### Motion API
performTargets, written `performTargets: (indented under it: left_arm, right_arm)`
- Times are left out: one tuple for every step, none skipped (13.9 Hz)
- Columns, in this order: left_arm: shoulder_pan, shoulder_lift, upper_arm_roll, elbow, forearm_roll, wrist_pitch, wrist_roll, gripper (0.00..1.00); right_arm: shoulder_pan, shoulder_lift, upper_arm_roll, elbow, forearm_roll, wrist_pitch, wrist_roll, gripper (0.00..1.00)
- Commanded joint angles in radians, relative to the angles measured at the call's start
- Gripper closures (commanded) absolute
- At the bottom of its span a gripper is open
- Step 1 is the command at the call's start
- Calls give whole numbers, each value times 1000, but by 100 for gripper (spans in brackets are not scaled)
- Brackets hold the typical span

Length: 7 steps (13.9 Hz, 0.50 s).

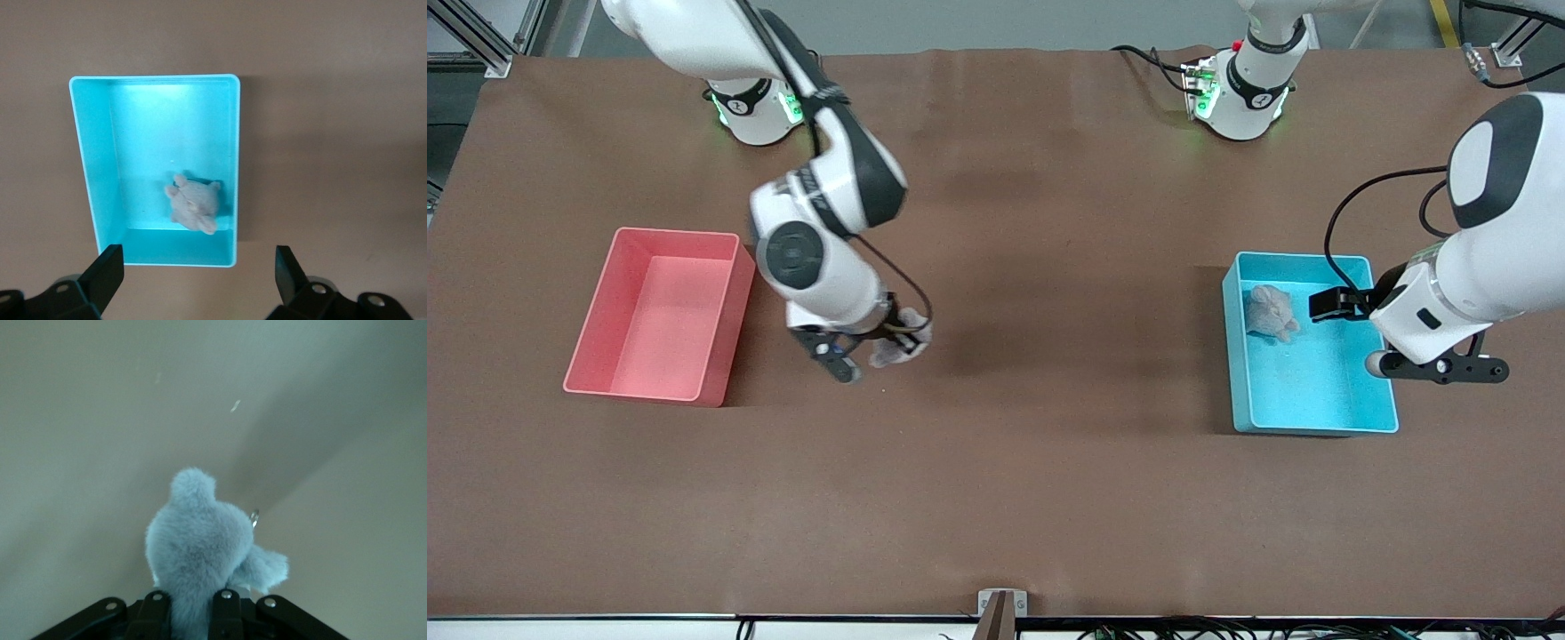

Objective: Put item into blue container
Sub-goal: 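Bring the second plush to the middle with the right gripper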

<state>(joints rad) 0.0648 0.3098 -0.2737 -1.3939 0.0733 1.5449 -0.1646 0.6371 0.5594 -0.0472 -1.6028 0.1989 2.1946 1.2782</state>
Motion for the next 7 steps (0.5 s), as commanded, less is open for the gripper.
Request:
performTargets:
  left_arm:
    - [0, -18, -85, -2, -12, -13, -129, 0]
    - [-6, -12, -102, -5, -12, -6, -174, 0]
    - [-25, -8, -120, -10, -7, 9, -223, 0]
    - [-49, 3, -122, -29, -3, 33, -274, 0]
    - [-69, 8, -122, -60, -3, 76, -304, 0]
    - [-82, 8, -124, -100, -3, 122, -318, 0]
    - [-97, 9, -124, -135, -3, 170, -320, 0]
  right_arm:
    - [91, 161, -19, 128, 2, 92, 159, 99]
    - [110, 204, -20, 170, -6, 105, 193, 99]
    - [122, 233, -20, 197, -18, 111, 223, 99]
    - [136, 256, -20, 213, -36, 126, 255, 99]
    - [145, 270, -20, 215, -51, 152, 274, 99]
    - [157, 281, -20, 215, -56, 174, 277, 99]
    - [164, 290, -20, 215, -56, 181, 282, 97]
